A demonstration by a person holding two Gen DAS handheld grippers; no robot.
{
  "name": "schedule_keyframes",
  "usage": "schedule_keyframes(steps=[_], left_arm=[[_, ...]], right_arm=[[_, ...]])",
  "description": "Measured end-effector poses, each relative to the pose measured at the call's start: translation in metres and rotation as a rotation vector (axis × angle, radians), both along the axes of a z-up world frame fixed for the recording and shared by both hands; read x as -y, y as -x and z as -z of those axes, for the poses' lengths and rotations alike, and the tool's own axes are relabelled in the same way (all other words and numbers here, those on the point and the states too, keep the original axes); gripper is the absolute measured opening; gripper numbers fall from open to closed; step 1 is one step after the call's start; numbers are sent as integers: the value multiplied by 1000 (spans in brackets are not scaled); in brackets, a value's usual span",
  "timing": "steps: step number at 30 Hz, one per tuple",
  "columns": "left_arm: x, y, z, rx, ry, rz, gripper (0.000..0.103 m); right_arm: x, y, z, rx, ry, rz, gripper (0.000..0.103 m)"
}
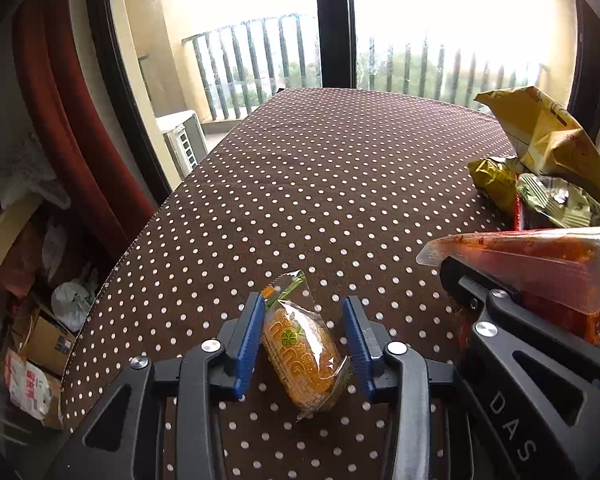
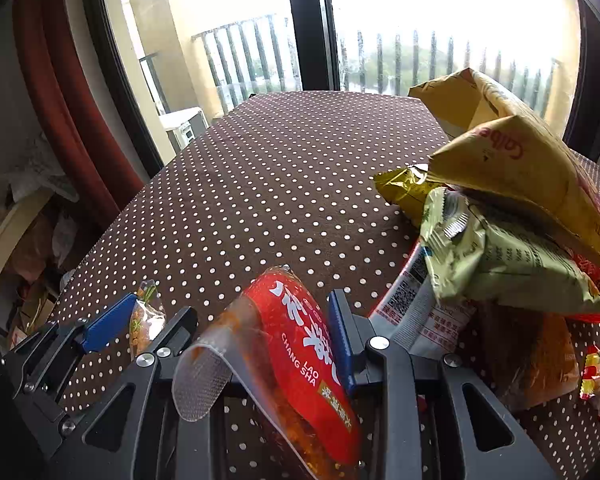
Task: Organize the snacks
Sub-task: 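Close the left tool on the small orange wrapped candy and lift it, then carry both snacks over the orange box and open the left tool to drop the candy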
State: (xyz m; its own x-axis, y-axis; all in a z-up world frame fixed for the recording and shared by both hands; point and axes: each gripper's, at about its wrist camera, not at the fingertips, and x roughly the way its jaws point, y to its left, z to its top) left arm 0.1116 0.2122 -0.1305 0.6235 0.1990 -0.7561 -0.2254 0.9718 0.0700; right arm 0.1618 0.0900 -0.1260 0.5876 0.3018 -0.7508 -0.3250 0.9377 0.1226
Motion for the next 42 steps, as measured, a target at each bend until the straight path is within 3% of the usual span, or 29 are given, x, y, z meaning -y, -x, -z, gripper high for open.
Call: schedule_keyframes(steps=[7, 19, 42], left_arm=[[8, 15, -2, -6, 2, -5, 31], [40, 40, -15, 14, 46, 55, 29], [140, 42, -58, 80, 69, 196, 29]], right_arm=[[7, 13, -5, 12, 12, 3, 34], [34, 39, -12, 8, 17, 25, 34], [134, 68, -52, 73, 8, 163, 34]])
